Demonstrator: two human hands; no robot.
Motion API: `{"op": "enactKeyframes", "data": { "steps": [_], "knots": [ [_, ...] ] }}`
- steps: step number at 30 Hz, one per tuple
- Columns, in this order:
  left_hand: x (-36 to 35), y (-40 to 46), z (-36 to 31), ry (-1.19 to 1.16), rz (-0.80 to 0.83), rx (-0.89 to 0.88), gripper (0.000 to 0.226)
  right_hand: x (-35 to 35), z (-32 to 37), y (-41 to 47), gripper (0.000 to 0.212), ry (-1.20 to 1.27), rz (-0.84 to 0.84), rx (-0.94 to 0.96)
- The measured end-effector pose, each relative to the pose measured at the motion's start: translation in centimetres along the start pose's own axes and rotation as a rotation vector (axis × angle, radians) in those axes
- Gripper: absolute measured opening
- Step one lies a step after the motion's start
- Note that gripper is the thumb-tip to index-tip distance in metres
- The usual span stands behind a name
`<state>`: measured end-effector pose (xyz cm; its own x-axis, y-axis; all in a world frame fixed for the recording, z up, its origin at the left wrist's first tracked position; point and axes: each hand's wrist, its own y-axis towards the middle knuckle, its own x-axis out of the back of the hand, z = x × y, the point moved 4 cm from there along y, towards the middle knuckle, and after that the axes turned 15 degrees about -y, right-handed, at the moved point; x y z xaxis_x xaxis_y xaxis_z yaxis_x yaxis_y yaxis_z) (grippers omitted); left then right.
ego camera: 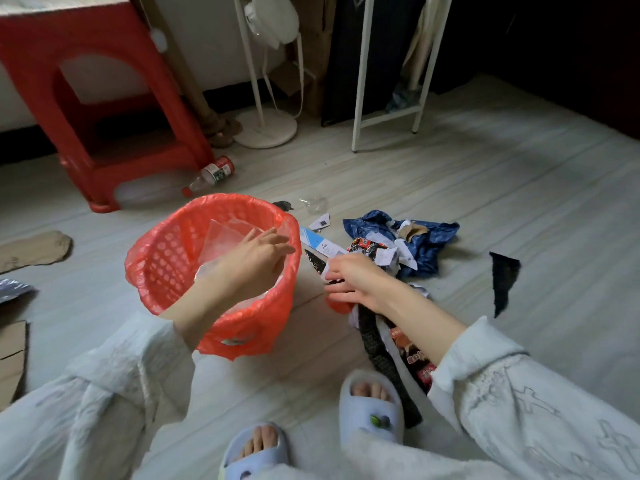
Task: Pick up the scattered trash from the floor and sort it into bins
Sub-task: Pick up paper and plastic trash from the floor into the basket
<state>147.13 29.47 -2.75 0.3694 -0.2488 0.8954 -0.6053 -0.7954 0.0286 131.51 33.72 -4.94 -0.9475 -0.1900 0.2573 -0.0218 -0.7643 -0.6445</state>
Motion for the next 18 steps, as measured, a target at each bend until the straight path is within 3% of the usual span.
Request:
{"op": "enactKeyframes", "data": {
  "steps": [6, 9, 12, 18],
  "knots": [
    [-2.1, 0.2, -4.2, -0.053, -0.088, -0.139, 0.045, 3.8, -3.1, -2.0, 0.012, -0.074, -0.021, 0.047],
    [-4.7, 1.9, -7.3, -0.085, -0.099, -0.184, 0.044, 6.3, -6.5, -0.3, 0.016, -0.187, -0.13, 0.018],
    [-10.4, 4.3, -8.7, -0.134, 0.001, -0.16, 0.036, 9.6, -10.7, 2.2, 0.029, -0.435, -0.293, -0.027],
    [-22.6, 5.3, -6.9, -0.062, 0.383, -0.057, 0.053, 12.5, -19.9, 6.1, 0.049, -0.908, -0.363, -0.031]
  ]
}}
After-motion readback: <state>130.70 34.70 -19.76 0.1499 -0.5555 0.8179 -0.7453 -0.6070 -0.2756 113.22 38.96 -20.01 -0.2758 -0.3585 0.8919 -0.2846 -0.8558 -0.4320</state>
